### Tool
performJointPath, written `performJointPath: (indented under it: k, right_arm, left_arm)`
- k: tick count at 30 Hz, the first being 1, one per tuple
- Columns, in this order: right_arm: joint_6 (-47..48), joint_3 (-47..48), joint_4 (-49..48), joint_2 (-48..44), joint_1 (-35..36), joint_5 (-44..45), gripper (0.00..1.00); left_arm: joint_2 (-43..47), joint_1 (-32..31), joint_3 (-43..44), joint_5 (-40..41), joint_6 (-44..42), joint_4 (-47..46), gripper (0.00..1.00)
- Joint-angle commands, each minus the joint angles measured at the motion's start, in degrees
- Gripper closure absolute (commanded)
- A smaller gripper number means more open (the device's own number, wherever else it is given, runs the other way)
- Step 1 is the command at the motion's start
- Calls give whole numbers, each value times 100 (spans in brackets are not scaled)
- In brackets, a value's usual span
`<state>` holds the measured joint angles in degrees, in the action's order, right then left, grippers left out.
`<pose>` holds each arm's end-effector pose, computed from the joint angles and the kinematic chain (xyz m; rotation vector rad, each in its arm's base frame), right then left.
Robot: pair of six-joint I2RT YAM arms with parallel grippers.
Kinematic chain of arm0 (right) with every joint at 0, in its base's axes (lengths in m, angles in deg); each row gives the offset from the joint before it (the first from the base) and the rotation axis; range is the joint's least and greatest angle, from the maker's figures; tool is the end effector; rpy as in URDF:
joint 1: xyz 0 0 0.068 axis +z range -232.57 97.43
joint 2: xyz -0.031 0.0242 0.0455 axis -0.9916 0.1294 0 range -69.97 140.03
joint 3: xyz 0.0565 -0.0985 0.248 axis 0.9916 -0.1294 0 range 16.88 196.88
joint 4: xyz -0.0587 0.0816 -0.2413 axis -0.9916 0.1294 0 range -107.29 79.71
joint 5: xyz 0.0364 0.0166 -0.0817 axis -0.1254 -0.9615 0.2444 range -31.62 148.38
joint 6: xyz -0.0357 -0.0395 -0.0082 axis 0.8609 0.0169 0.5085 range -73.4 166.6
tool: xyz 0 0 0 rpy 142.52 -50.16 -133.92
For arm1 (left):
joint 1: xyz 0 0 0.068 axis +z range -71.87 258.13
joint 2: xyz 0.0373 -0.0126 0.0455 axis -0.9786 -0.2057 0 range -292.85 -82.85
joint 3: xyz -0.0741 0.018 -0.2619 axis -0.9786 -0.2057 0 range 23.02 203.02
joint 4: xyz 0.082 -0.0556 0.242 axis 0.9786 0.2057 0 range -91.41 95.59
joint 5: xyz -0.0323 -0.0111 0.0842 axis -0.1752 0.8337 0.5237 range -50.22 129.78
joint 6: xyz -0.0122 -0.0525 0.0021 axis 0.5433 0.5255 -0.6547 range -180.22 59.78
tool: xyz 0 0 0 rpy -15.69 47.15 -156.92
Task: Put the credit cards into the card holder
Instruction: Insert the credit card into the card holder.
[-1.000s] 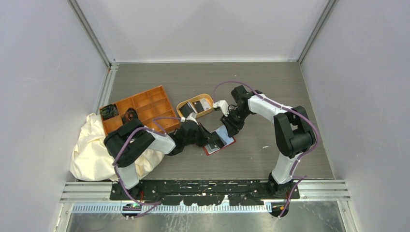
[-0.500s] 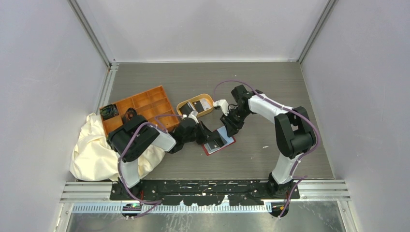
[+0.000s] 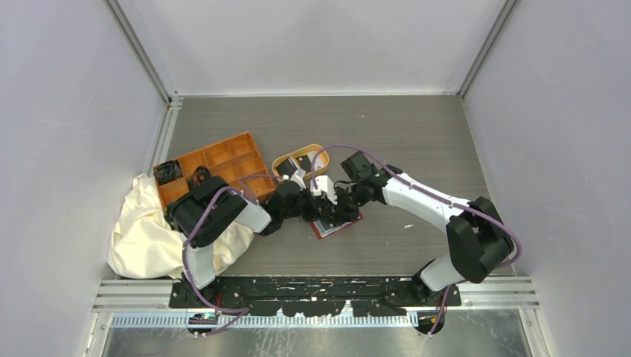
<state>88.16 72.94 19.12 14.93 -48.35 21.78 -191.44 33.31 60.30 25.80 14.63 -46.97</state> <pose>0.2222 0.1766 0.2176 -1.7197 1.9073 0.8092 0.2332 -0.2437 0.1036 -0.4399 2.3466 -1.4389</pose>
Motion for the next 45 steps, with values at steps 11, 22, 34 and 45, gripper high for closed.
performJointPath:
  k: [11,22,34,45]
  right_arm:
    - [270,-489,-1495,21,1031,1306,92]
    - [115,-250,-1377,361,1064,2102,92]
    - [106,-17,-898,409,841,1828,92]
    - [-235,399,-22,-106,-479,-676,86]
  left_arm:
    - [-322,96,-70,-74,-164,460,82]
    - [-335,140,-70,-152,-180,477,83]
    - [-273,218,-64,-232,-216,580,82]
    - [-298,284,19,-491,-257,753,99]
